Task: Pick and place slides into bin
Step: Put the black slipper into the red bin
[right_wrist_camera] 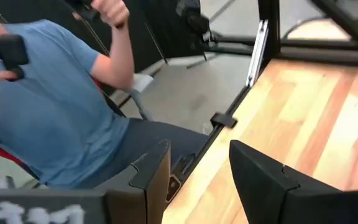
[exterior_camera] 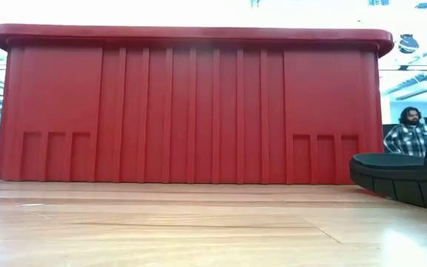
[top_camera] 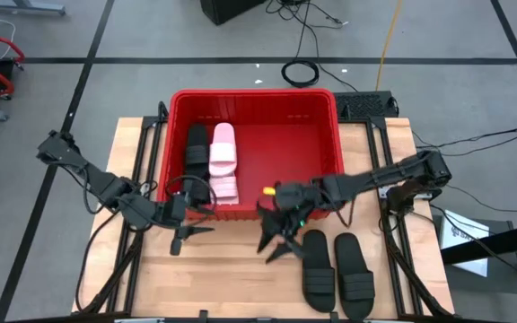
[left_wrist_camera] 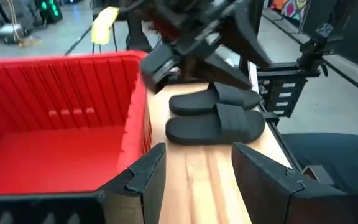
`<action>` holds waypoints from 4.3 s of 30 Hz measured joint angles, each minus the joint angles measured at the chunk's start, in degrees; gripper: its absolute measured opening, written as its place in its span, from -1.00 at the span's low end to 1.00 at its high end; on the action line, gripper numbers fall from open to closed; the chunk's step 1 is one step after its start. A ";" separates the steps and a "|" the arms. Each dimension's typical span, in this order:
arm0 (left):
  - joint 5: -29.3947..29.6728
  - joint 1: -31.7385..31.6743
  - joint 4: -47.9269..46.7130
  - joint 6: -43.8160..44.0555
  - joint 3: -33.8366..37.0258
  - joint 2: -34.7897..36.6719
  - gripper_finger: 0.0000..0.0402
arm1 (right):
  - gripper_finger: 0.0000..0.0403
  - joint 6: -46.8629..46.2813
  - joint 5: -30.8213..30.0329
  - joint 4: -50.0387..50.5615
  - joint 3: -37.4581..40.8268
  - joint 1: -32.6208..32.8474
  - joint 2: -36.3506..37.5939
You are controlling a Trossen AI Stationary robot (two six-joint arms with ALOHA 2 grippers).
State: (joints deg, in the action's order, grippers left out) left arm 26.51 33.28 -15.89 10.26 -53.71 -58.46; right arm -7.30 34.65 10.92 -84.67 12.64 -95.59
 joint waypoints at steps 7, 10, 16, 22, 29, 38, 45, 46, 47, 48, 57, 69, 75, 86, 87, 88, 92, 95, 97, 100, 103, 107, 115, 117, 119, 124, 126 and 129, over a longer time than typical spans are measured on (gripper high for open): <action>2.42 3.56 5.04 1.71 0.00 -4.23 -0.11 | -0.23 -2.13 -11.62 0.05 2.94 9.79 0.00; 2.53 3.99 9.25 0.26 0.00 -5.61 -0.11 | -0.23 -4.66 -17.36 0.52 3.72 13.12 0.02; 2.18 3.99 12.63 -2.68 0.00 -6.50 -0.11 | -0.23 -8.26 -30.66 6.86 5.32 17.78 3.73; 2.03 4.16 12.20 -2.62 0.00 -6.50 -0.11 | -0.27 -13.62 -44.28 12.94 9.28 20.69 11.90; 2.00 4.34 11.38 -2.60 0.00 -6.50 -0.11 | -0.29 -22.93 -51.19 12.28 19.87 23.57 21.20; 1.96 4.30 11.34 -2.51 0.00 -6.50 -0.11 | -0.29 -33.79 -48.03 -0.26 34.32 25.58 25.28; 1.96 4.30 11.37 -2.51 0.00 -6.50 -0.11 | -0.29 -39.96 -46.30 -4.22 41.12 27.22 25.38; 1.96 4.30 11.36 -2.51 0.00 -6.50 -0.11 | -0.29 -40.94 -46.36 -4.29 41.80 27.46 25.40; 1.96 4.30 11.36 -2.51 0.00 -6.50 -0.11 | -0.29 -41.84 -46.42 -4.27 42.43 27.64 25.42; 1.94 4.30 11.38 -2.51 0.00 -6.50 -0.11 | -0.29 -42.73 -46.40 -4.24 42.97 27.87 25.42; 1.91 4.30 11.36 -1.29 0.00 -6.50 -0.11 | -0.29 -48.25 -46.60 -4.39 47.76 30.03 25.40; 1.89 4.30 11.27 -1.20 0.00 -6.50 -0.11 | -0.29 -54.09 -44.83 -20.52 57.41 31.59 25.40; 1.89 4.32 11.20 -1.20 0.00 -6.50 -0.11 | -0.29 -54.13 -43.83 -22.93 57.49 32.74 24.42; 1.89 4.32 11.07 -1.11 0.00 -6.50 -0.11 | -0.29 -54.88 -42.17 -27.89 57.51 33.22 17.30; 1.89 4.32 11.05 -1.11 0.00 -6.50 -0.11 | -0.29 -54.78 -41.85 -29.20 57.51 33.19 16.57; 1.89 4.32 11.05 -1.09 0.00 -6.50 -0.11 | -0.29 -54.62 -41.36 -30.93 57.51 33.21 15.85; 1.89 4.32 10.92 -1.09 0.00 -6.50 -0.11 | -0.29 -54.11 -40.04 -35.25 57.51 33.21 13.71; 1.91 4.32 10.92 -1.07 0.00 -6.50 -0.11 | -0.29 -53.99 -39.00 -36.99 57.51 33.20 12.52; 1.91 4.32 10.90 -1.07 0.00 -6.50 -0.11 | -0.29 -53.95 -38.86 -37.60 57.51 33.21 11.96; 1.91 4.32 10.90 -1.05 0.00 -6.50 -0.11 | -0.29 -53.78 -38.86 -37.68 57.51 33.21 11.89; 1.91 4.32 10.92 -1.05 0.00 -6.50 -0.11 | -0.29 -53.21 -38.83 -38.51 57.51 33.21 11.86; 1.91 4.32 10.92 -1.04 0.00 -6.50 -0.11 | -0.31 -52.95 -38.79 -38.91 57.51 33.21 11.85; 1.91 4.32 10.92 -1.03 0.00 -6.50 -0.11 | -0.68 -53.32 -38.77 -39.54 57.51 33.21 11.85; 1.94 4.30 10.94 -1.05 0.00 -6.50 -0.11 | -0.82 -53.35 -38.77 -39.72 57.48 33.21 11.87; 1.94 4.32 10.94 -1.05 0.00 -6.50 -0.11 | -0.93 -53.24 -38.72 -39.78 57.42 33.22 11.87; 1.94 4.30 10.94 -1.05 0.00 -6.50 -0.11 | -0.92 -52.40 -38.75 -39.78 57.42 33.19 11.87; 1.94 4.32 10.94 -1.05 0.00 -6.50 -0.11 | -0.92 -51.17 -38.73 -40.45 57.42 33.18 11.87; 1.94 4.32 10.94 -1.05 0.00 -6.50 -0.11 | -0.97 -48.59 -38.79 -44.39 57.51 33.15 11.76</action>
State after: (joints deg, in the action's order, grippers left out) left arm 28.45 37.60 -4.95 9.21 -53.71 -64.97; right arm -55.89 -4.14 -33.47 -27.16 45.79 -83.83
